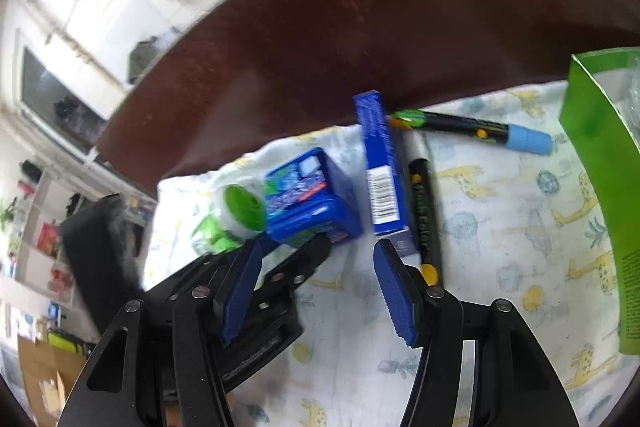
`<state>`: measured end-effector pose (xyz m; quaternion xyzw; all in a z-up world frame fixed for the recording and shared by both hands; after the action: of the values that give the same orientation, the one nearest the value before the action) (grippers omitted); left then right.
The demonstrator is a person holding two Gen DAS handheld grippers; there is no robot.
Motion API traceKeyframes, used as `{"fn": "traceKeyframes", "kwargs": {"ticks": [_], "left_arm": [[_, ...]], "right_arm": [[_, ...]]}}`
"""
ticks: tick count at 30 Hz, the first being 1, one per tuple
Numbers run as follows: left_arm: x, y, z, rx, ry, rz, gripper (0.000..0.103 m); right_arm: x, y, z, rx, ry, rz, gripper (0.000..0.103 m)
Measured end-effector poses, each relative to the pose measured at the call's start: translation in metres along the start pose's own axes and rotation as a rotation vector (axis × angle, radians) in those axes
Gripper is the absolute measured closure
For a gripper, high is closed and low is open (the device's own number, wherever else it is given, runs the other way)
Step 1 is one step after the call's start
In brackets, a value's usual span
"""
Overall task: Organize rigid objects
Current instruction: 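Close both tools on the blue mint box and lift it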
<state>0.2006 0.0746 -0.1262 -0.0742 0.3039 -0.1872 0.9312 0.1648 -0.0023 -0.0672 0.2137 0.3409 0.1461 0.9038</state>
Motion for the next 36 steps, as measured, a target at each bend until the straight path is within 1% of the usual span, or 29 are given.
{"fn": "traceKeyframes", "kwargs": {"ticks": [1,2,5,6,7,8,10,12,13,15,16,17,18,20,22,24,26,28,29,30,33,36], "left_arm": [[0.0,0.001,0.0,-0.002,0.001,-0.001,0.057],[0.0,0.001,0.0,-0.004,0.001,0.0,0.057],[-0.001,0.0,0.001,-0.001,-0.007,0.002,0.057],[-0.001,0.001,0.001,-0.008,-0.01,0.001,0.056],[-0.001,0.002,0.001,-0.016,-0.01,-0.003,0.056],[-0.001,0.002,0.001,-0.019,-0.01,-0.005,0.056],[-0.003,0.005,0.002,-0.018,-0.015,-0.007,0.056],[-0.004,0.008,0.002,-0.037,-0.021,-0.026,0.057],[-0.004,0.01,0.002,-0.045,-0.023,-0.033,0.058],[-0.004,0.012,0.003,-0.055,-0.027,-0.047,0.063],[-0.003,0.014,0.002,-0.058,-0.021,-0.052,0.069],[-0.001,0.016,0.001,-0.064,-0.014,-0.053,0.069],[0.001,0.018,0.001,-0.068,-0.01,-0.051,0.069],[0.006,0.021,0.001,-0.079,0.0,-0.041,0.068],[0.007,0.02,0.003,-0.057,-0.008,-0.021,0.068],[0.006,0.02,0.003,-0.036,-0.006,-0.004,0.069],[0.005,0.021,0.004,-0.039,-0.002,-0.002,0.069],[0.005,0.021,0.004,-0.045,0.003,0.004,0.068],[0.005,0.021,0.004,-0.045,0.007,0.009,0.068],[0.003,0.022,0.004,-0.046,0.007,0.011,0.068],[-0.005,0.018,0.008,-0.036,-0.003,0.012,0.068],[-0.018,0.01,0.012,-0.007,-0.023,0.018,0.067]], "right_arm": [[-0.004,0.004,0.002,-0.02,-0.018,0.021,0.043],[-0.007,0.009,0.006,-0.058,-0.055,0.018,0.043],[-0.002,0.017,0.017,-0.161,-0.127,-0.051,0.043],[0.004,0.02,0.019,-0.194,-0.131,-0.06,0.043],[0.011,0.021,0.021,-0.214,-0.122,-0.071,0.043],[0.019,0.021,0.023,-0.208,-0.107,-0.066,0.043],[0.03,0.022,0.025,-0.183,-0.08,-0.026,0.043],[0.04,0.025,0.026,-0.179,-0.064,0.019,0.043],[0.046,0.025,0.025,-0.178,-0.043,0.023,0.043],[0.054,0.02,0.023,-0.172,-0.009,-0.015,0.043],[0.059,0.016,0.021,-0.167,0.011,-0.026,0.044],[0.06,0.016,0.021,-0.175,0.006,-0.025,0.048],[0.06,0.016,0.021,-0.186,0.009,-0.032,0.048],[0.064,0.018,0.019,-0.177,0.025,0.002,0.048],[0.067,0.022,0.017,-0.219,0.026,-0.007,0.048],[0.07,0.023,0.016,-0.226,0.026,-0.006,0.048],[0.07,0.024,0.017,-0.232,0.03,-0.004,0.048],[0.069,0.027,0.017,-0.239,0.027,-0.004,0.051],[0.066,0.028,0.017,-0.247,0.022,-0.005,0.057],[0.062,0.03,0.018,-0.258,0.019,-0.001,0.06],[0.052,0.033,0.02,-0.291,0.012,0.001,0.06],[0.037,0.034,0.022,-0.288,-0.009,0.011,0.06]]}}
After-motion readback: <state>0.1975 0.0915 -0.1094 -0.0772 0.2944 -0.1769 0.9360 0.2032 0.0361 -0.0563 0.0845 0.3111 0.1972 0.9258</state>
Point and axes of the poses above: each gripper's, at about its wrist camera, not at the fingertips, and x roughly the way its jaws point, y to its left, z to its top, the point moved 4 cm from there along x, roughly the way its jaws point, and after that the axes turned 15 degrees about -y, right-handed, at the moved point
